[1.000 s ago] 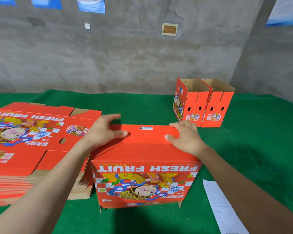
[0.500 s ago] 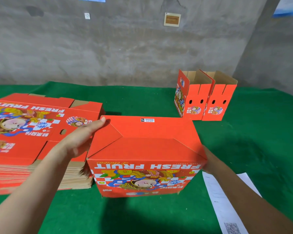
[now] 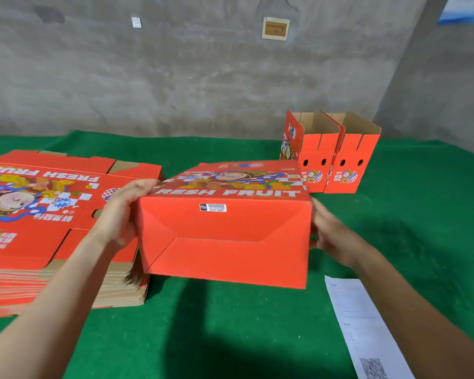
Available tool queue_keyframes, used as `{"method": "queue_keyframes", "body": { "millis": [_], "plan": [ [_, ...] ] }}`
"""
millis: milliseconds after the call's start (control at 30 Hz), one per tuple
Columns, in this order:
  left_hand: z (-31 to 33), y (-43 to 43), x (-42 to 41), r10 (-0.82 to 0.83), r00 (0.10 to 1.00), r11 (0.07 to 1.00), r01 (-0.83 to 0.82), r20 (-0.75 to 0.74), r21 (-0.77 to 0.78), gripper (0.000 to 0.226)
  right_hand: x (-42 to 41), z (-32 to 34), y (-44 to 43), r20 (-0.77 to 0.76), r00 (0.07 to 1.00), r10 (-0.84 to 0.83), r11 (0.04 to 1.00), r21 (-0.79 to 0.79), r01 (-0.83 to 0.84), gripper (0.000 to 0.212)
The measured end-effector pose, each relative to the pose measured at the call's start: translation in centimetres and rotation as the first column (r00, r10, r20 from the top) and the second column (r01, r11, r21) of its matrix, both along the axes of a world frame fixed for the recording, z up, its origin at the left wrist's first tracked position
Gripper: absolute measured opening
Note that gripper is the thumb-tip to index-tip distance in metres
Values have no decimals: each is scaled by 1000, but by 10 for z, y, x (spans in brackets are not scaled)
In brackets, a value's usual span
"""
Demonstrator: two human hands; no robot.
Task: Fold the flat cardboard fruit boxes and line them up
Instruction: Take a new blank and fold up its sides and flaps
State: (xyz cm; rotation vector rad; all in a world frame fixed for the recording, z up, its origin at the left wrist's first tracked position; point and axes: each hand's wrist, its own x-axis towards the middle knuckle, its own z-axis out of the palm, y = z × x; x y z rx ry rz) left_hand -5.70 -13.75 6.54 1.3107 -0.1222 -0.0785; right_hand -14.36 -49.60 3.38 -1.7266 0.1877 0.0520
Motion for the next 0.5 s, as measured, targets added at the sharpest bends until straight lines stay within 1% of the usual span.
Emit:
{"method": "queue_keyframes", "body": {
  "millis": [67,133,233,300,367,433,500],
  "plan": [
    [-3,3,2,-17,1000,1000,17,23,-14,28,-5,4,-3,77,995,70,996,55,-74,64],
    [-8,3,5,-5,1000,1000,4,30,26,33,-10,9,-2,172,984,46,994,89,-62,70],
    [-13,-6,7,19,1000,974,-21,12,224,32,-11,19,8,298,954,-38,999,42,27,73],
    [-15,-17,4,-4,1000,936,6,-6,353,36,-11,20,17,360,931,-57,995,-61,84,79],
    [-13,-34,-1,-53,998,906,55,-17,419,36,-9,13,28,408,911,-58,963,-218,159,83],
    [-10,-55,-9,-112,993,873,114,-34,475,39,-4,0,41,438,899,-21,902,-379,205,75],
    [-9,-74,-13,-161,985,851,169,-58,498,47,1,-17,51,446,894,50,845,-496,200,66]
  ]
}}
